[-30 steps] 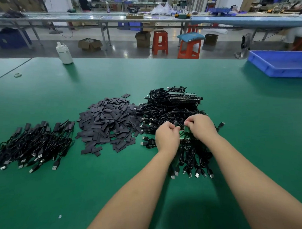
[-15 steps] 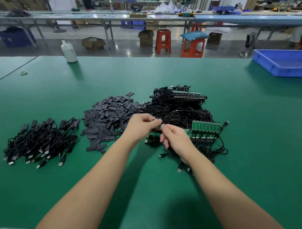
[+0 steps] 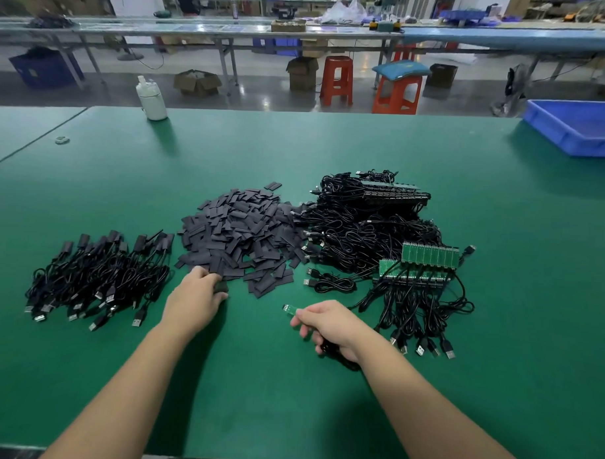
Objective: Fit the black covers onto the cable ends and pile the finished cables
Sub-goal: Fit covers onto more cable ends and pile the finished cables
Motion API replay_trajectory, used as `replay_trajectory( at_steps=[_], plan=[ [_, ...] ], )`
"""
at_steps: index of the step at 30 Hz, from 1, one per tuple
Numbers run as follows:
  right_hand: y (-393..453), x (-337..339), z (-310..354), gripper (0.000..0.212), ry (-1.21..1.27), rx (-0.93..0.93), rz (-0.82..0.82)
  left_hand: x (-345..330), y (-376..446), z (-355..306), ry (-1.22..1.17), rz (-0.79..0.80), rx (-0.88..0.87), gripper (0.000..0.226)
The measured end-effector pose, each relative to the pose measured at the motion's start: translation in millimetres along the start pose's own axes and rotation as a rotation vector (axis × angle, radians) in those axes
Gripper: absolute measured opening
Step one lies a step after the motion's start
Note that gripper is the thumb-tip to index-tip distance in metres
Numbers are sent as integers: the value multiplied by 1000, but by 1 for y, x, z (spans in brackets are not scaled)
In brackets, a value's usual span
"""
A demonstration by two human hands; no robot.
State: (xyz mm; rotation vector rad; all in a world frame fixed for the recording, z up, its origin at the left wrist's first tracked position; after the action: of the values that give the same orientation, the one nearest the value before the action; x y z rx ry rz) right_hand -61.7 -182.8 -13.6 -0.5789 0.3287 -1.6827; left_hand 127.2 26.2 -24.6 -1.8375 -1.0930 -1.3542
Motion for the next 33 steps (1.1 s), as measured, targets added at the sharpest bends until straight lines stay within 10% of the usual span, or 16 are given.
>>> replay_trajectory(
  at_steps=[13, 19, 25, 33],
  plan=[
    [10, 8, -10, 27, 29, -1, -26, 5, -1, 0, -4, -204, -206, 7],
    [11, 13, -11, 29, 22, 23, -116, 5, -22, -62, -654, 216, -141, 10],
    [7, 16, -10, 22, 232, 49, -146, -16, -42, -109, -909, 315, -102, 20],
    [1, 24, -11, 21, 221, 61, -201, -16, -52, -126, -622, 147, -277, 39]
  ],
)
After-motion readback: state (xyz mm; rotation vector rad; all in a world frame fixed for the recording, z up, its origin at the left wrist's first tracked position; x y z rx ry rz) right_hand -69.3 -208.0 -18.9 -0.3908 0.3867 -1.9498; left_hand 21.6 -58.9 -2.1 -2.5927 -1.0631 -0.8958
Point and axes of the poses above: each hand's wrist, its own y-axis towards the middle knuckle, its own x-axis out of the back of the hand, z = x × y, the point moved 2 cm from there along y, towards the middle knuckle, and after that the axes turned 6 degrees about -y, right-handed, at the moved point
